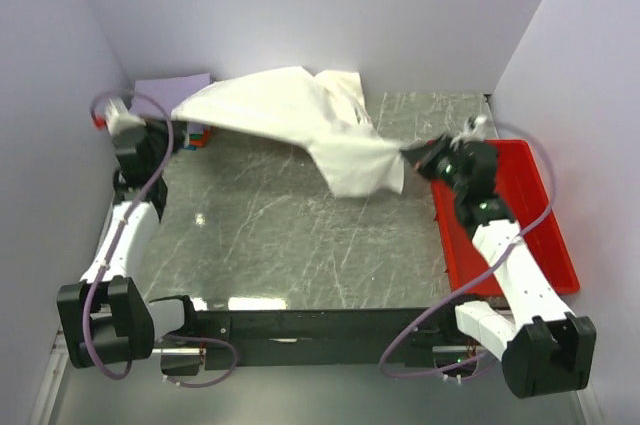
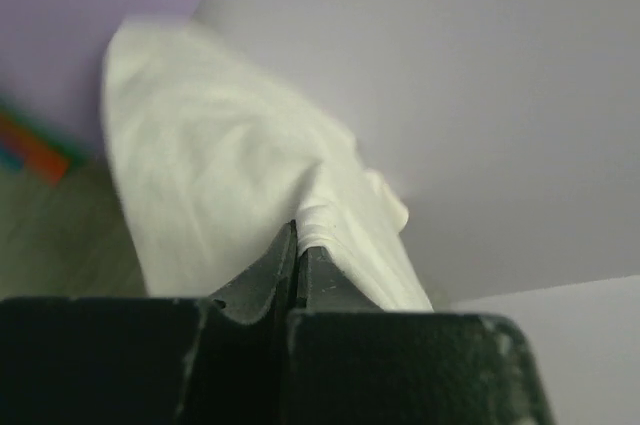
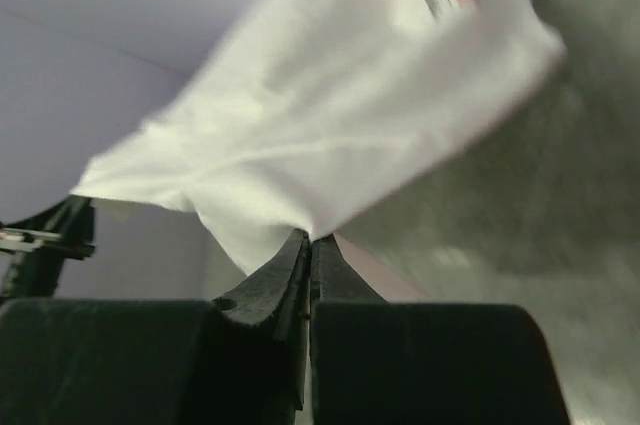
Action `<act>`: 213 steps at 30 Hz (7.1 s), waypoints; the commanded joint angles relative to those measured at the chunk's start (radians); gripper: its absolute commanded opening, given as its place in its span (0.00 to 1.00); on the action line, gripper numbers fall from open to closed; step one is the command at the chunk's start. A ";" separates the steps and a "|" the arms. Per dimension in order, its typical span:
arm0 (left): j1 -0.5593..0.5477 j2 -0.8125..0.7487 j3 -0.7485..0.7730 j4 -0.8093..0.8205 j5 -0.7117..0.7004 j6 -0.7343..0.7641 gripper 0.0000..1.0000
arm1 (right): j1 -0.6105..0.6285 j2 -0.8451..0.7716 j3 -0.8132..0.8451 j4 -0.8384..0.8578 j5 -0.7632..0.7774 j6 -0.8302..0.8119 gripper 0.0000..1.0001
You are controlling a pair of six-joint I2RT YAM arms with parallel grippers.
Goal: Fold and stack the t-shirts
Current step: Flatten the tshirt out
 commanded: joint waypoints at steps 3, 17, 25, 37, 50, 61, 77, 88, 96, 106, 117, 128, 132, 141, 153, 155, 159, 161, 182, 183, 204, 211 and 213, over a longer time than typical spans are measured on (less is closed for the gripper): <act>0.002 -0.111 -0.349 -0.065 -0.110 -0.124 0.01 | -0.008 -0.085 -0.337 -0.051 -0.039 0.026 0.00; 0.000 -0.406 -0.576 -0.481 -0.434 -0.229 0.09 | 0.139 -0.250 -0.632 -0.149 -0.039 0.101 0.00; -0.011 -0.423 -0.603 -0.452 -0.402 -0.212 0.16 | 0.222 -0.609 -0.521 -0.570 0.153 0.139 0.00; -0.014 -0.439 -0.623 -0.406 -0.314 -0.190 0.61 | 0.220 -0.703 -0.462 -0.752 0.237 0.107 0.07; -0.017 -0.458 -0.419 -0.607 -0.348 -0.164 0.71 | 0.220 -0.413 -0.290 -0.606 0.306 -0.004 0.40; -0.020 -0.433 -0.442 -0.572 -0.310 -0.153 0.62 | 0.219 -0.148 -0.309 -0.347 0.223 -0.010 0.40; -0.018 -0.282 -0.432 -0.495 -0.210 -0.131 0.61 | 0.089 0.268 -0.140 -0.298 0.413 -0.088 0.41; -0.018 -0.288 -0.407 -0.490 -0.146 -0.111 0.61 | 0.087 0.569 0.095 -0.353 0.542 -0.119 0.41; -0.020 -0.291 -0.389 -0.492 -0.123 -0.095 0.62 | 0.087 0.701 0.162 -0.390 0.556 -0.139 0.42; -0.020 -0.300 -0.386 -0.495 -0.123 -0.089 0.62 | 0.087 0.715 0.147 -0.382 0.536 -0.148 0.31; -0.018 -0.312 -0.409 -0.487 -0.123 -0.086 0.61 | 0.084 0.568 0.167 -0.471 0.590 -0.160 0.00; -0.020 -0.294 -0.421 -0.466 -0.106 -0.083 0.61 | 0.012 0.397 0.110 -0.523 0.624 -0.181 0.00; -0.020 -0.275 -0.439 -0.452 -0.110 -0.097 0.61 | 0.003 0.385 0.115 -0.519 0.585 -0.188 0.13; -0.030 -0.127 -0.389 -0.386 -0.178 -0.176 0.57 | 0.081 0.296 0.155 -0.554 0.553 -0.198 0.42; -0.106 0.282 -0.041 -0.386 -0.279 -0.172 0.15 | 0.309 0.431 0.148 -0.405 0.443 -0.122 0.42; -0.116 0.361 -0.007 -0.394 -0.275 -0.164 0.09 | 0.313 0.480 0.145 -0.376 0.412 -0.111 0.42; -0.121 0.458 0.044 -0.389 -0.273 -0.154 0.06 | 0.314 0.547 0.153 -0.304 0.358 -0.099 0.41; -0.121 0.505 0.061 -0.403 -0.279 -0.150 0.04 | 0.313 0.590 0.165 -0.289 0.332 -0.094 0.41; -0.120 0.699 0.346 -0.631 -0.500 0.001 0.08 | 0.168 0.874 0.300 -0.338 0.315 -0.149 0.40; -0.120 0.703 0.357 -0.627 -0.491 0.014 0.09 | 0.161 0.879 0.306 -0.344 0.314 -0.149 0.40; -0.130 0.359 0.187 -0.569 -0.324 0.040 0.41 | 0.176 0.696 0.377 -0.448 0.338 -0.192 0.40; -0.305 0.004 -0.131 -0.611 -0.457 -0.104 0.48 | 0.340 0.558 0.298 -0.399 0.314 -0.189 0.40; -0.348 -0.051 -0.218 -0.628 -0.472 -0.143 0.49 | 0.418 0.518 0.264 -0.322 0.247 -0.191 0.40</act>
